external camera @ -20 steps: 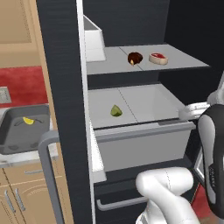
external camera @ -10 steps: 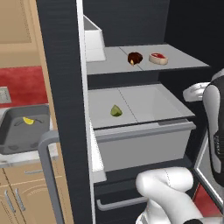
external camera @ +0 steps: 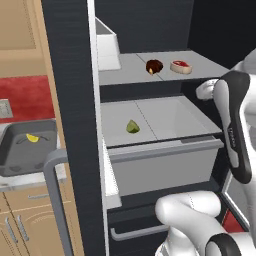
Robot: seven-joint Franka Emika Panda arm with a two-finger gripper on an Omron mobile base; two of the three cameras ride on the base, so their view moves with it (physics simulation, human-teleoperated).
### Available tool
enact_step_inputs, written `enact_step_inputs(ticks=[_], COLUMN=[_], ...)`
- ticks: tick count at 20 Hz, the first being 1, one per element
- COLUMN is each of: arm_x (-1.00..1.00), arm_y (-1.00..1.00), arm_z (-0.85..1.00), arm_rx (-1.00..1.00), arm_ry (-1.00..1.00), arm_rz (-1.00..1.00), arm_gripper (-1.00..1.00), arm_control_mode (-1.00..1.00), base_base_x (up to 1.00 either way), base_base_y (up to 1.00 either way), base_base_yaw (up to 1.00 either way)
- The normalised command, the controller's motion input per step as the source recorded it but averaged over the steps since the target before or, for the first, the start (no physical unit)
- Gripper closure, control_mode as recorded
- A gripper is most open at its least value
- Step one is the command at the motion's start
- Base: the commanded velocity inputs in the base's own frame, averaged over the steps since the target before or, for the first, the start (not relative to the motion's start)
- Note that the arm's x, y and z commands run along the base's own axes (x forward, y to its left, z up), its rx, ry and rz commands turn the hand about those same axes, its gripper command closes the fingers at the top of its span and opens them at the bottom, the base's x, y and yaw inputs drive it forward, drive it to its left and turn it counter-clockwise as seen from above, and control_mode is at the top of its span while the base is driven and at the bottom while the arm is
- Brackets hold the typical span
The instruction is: Place one lemon wedge and one steak in each tupperware on the nearby counter, to pack two identical lunches.
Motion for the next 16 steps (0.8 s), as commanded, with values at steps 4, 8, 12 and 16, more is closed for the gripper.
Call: enact_step_inputs(ticks=[4, 8, 12, 16], arm_x=[0.46, 0.49, 0.45, 0.47], arm_y=[0.00, 0.00, -0.04, -0.14], arm_z=[0.04, 0.00, 0.02, 0.09], arm_rx=[0.00, 0.00, 0.00, 0.00], arm_ry=[-0.07, -0.13, -0.12, -0.02], arm_rz=[0.00, 0.00, 0.00, 0.00], arm_gripper=[-1.00, -1.00, -1.00, -1.00], arm_control_mode=[-1.00, -1.00, -1.00, -1.00], base_base_x=[0.00, 0.00, 0.00, 0.00], base_base_y=[0.00, 0.00, 0.00, 0.00], base_base_yaw=[0.00, 0.00, 0.00, 0.00])
